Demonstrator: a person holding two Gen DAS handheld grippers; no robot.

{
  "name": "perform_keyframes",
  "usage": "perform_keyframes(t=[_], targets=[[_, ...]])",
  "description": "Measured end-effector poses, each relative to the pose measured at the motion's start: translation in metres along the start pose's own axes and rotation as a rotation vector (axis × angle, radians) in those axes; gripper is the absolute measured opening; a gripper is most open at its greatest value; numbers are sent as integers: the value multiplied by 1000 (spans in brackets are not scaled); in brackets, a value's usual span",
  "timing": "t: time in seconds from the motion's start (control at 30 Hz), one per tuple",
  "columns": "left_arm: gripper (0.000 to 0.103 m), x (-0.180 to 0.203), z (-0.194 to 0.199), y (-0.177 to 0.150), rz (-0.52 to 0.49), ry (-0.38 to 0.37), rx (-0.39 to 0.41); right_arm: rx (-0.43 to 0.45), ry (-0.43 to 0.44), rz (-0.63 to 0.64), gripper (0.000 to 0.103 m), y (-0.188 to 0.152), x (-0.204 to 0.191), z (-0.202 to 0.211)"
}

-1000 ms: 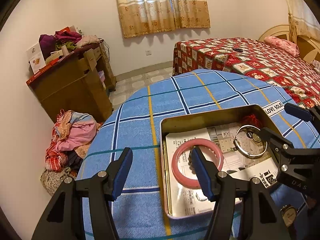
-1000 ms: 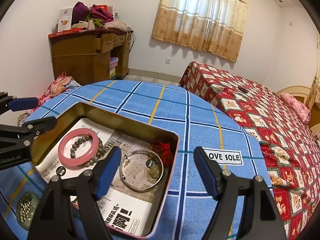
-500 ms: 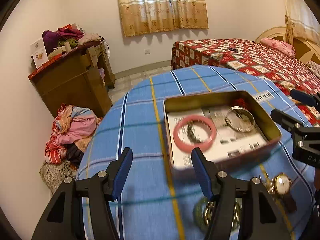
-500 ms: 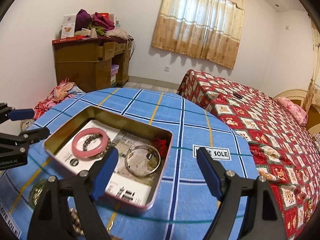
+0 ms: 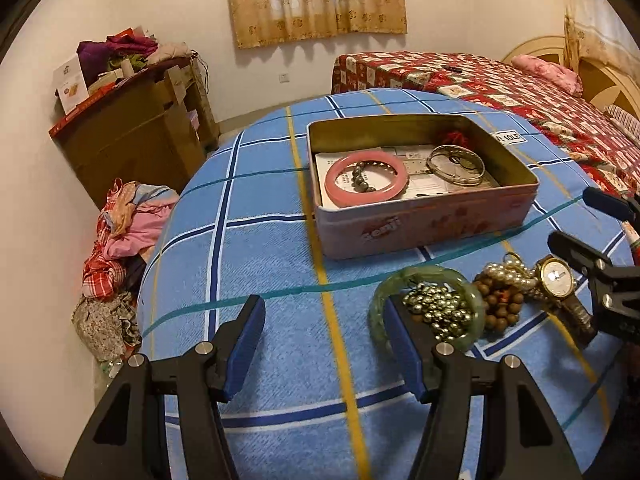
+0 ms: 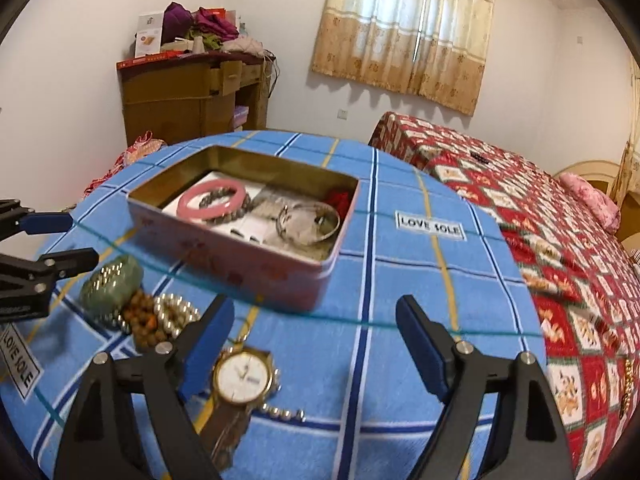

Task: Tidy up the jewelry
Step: 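Withdraw both grippers from the tin back toward the jewelry pile, then move the left gripper onto the green jade bangle while the right gripper moves onto the gold watch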

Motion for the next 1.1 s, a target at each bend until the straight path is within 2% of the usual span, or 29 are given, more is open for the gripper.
perform_keyframes(t=[0.37,0.4,0.47,0.53,0.8,0.9,0.97,1.0,1.1], targets=[[60,10,-17,-6,-30,-6,-14,-7,27,-31,85,-14,-4,1],[57,10,-17,-7,-31,-13,-13,-11,31,-31,85,-15,-5,0],[33,12,-16,-8,-39,-30,-14,-14,33,-30,85,-18,-8,1],[18,16,-15,-10,-55,-56,-18,-13,41,-27,85,-19,-11,2],[11,17,-10,-10,-57,-87,-11,-59,71,-6,82,-28,-20,-6],[10,16,-8,-10,-54,-87,-9,-83,91,-10,68,-32,-19,-10],[9,15,-8,-9,-52,-86,-8,-94,110,-12,48,-34,-19,-11],[9,14,-8,-8,-49,-86,-7,-94,116,-10,43,-34,-20,-11],[9,13,-7,-8,-47,-87,-6,-84,113,0,38,-34,-22,-8]])
Point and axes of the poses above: each gripper's, at about its wrist camera, not at the fingertips, and z roughly against the way its jaws point, x to its right, y to its top, the point moved 4 cm from there along -z, roughly the way its jaws point, and after that the axes turned 11 degrees about y, right-handed, at the moved point
